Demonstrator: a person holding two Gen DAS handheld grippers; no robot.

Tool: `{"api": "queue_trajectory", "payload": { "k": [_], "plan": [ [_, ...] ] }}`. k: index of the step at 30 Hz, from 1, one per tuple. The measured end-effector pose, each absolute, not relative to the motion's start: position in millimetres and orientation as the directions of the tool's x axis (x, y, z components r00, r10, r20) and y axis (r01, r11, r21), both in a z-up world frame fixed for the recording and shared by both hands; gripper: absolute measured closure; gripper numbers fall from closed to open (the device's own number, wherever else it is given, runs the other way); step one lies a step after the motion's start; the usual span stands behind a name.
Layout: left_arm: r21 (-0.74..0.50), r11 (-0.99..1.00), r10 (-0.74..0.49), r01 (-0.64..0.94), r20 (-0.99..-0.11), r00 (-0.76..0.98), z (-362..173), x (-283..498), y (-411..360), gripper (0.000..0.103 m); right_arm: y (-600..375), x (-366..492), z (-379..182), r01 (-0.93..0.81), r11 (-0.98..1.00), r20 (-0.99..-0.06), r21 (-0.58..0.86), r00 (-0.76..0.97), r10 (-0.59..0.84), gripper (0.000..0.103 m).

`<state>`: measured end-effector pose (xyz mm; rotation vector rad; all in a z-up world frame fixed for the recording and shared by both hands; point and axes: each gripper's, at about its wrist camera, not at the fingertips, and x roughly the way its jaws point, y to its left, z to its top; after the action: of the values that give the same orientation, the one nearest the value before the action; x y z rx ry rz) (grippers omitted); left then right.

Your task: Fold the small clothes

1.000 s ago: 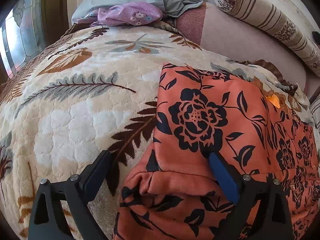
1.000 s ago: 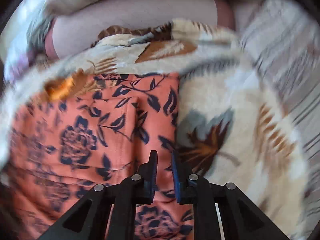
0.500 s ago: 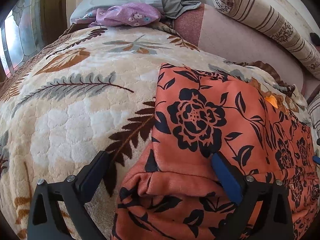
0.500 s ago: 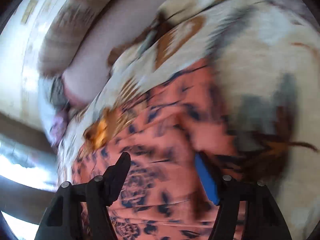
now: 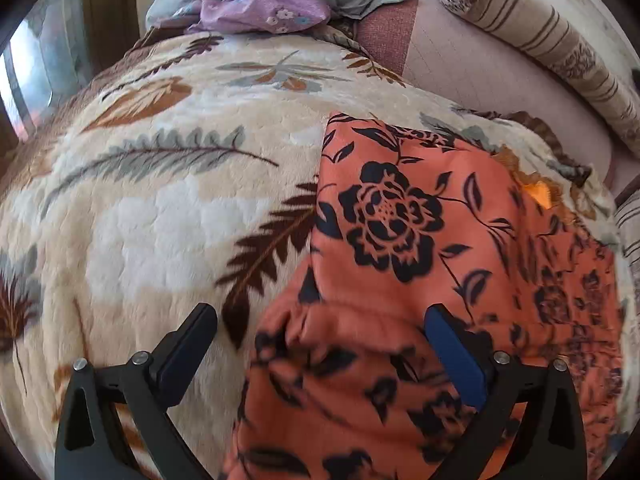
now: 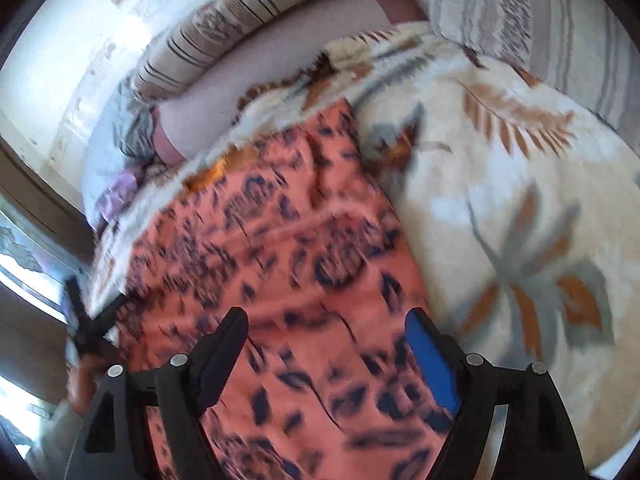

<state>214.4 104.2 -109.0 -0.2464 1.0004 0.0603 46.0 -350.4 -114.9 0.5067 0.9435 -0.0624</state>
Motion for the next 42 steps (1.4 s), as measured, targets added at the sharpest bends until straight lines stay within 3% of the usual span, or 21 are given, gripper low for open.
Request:
{"api": "queue_trajectory", "payload": {
  "k": [2,4,7,11,15,17,19,21,24,26,28,31,32,34,36,37,38,39,40,42],
  "plan": [
    [-0.304,0.939,-0.165,-0.159,-0.806,0.568,-93,174,114,0.000,-364,34,-127,0.267,0.848,-0.769,0.457,0.598,0.226,0.020],
    [-0.345,0.919,-0.180,-0.191,-0.799,0.574,-88,129,126,0.000,-374,18,-125,0.287,0.827,-0.756,0.484,0.614,0.229,0.020],
    [-0.342,0.902,-0.192,-0.264,-0.865,0.464,-109,71,144,0.000,-391,1,-130,0.344,0.775,-0.761,0.531,0.596,0.257,0.018],
    [-0.285,0.930,-0.153,-0.231,-0.874,0.462,-105,14,147,0.000,-404,-13,-131,0.354,0.748,-0.759,0.562,0.580,0.296,0.018],
    [-0.343,0.906,-0.217,-0.247,-0.879,0.425,-118,-4,153,0.000,-403,-27,-137,0.304,0.750,-0.753,0.587,0.546,0.368,0.018],
    [-0.313,0.927,-0.201,-0.206,-0.879,0.432,-116,-7,146,0.002,-405,-39,-142,0.286,0.729,-0.736,0.622,0.532,0.419,0.018],
    [-0.360,0.914,-0.253,-0.187,-0.866,0.432,-116,-10,143,0.010,-406,-51,-147,0.276,0.719,-0.728,0.639,0.519,0.448,0.019],
    [-0.352,0.919,-0.248,-0.175,-0.865,0.436,-116,-11,139,0.013,-405,-60,-152,0.271,0.718,-0.729,0.641,0.507,0.460,0.032],
    [-0.318,0.930,-0.216,-0.182,-0.877,0.430,-117,-12,139,0.026,-405,-69,-158,0.268,0.716,-0.732,0.644,0.489,0.475,0.043],
    [-0.306,0.934,-0.206,-0.183,-0.882,0.424,-119,-12,142,0.036,-402,-72,-158,0.262,0.732,-0.743,0.629,0.481,0.466,0.043],
    [-0.304,0.935,-0.207,-0.181,-0.885,0.418,-119,-13,145,0.039,-397,-70,-158,0.260,0.766,-0.769,0.588,0.474,0.430,0.043],
    [-0.303,0.936,-0.208,-0.178,-0.887,0.413,-118,-16,144,0.028,-386,-67,-154,0.221,0.813,-0.790,0.539,0.468,0.397,0.032],
    [-0.300,0.938,-0.206,-0.176,-0.887,0.414,-119,-17,143,0.026,-381,-64,-153,0.202,0.825,-0.794,0.527,0.464,0.393,0.025],
    [-0.274,0.945,-0.182,-0.179,-0.894,0.410,-121,-19,141,0.026,-374,-61,-153,0.178,0.858,-0.817,0.482,0.445,0.367,0.024],
    [-0.229,0.959,-0.145,-0.166,-0.902,0.406,-122,-21,137,0.041,-371,-60,-153,0.162,0.870,-0.826,0.466,0.433,0.362,0.024],
    [-0.183,0.969,-0.104,-0.166,-0.911,0.399,-121,-22,136,0.058,-374,-61,-153,0.167,0.866,-0.825,0.471,0.431,0.366,0.025],
    [-0.181,0.971,-0.106,-0.155,-0.910,0.401,-120,-22,137,0.068,-377,-61,-153,0.183,0.865,-0.830,0.466,0.428,0.357,0.037],
    [-0.193,0.970,-0.119,-0.150,-0.910,0.398,-119,-23,140,0.077,-380,-61,-154,0.203,0.875,-0.848,0.440,0.416,0.330,0.059],
    [-0.207,0.967,-0.135,-0.145,-0.908,0.396,-117,-23,143,0.088,-383,-62,-155,0.214,0.890,-0.867,0.403,0.400,0.296,0.071],
    [-0.232,0.962,-0.158,-0.145,-0.902,0.401,-110,-24,148,0.091,-393,-64,-155,0.219,0.880,-0.865,0.422,0.389,0.318,0.093]
  ]
}}
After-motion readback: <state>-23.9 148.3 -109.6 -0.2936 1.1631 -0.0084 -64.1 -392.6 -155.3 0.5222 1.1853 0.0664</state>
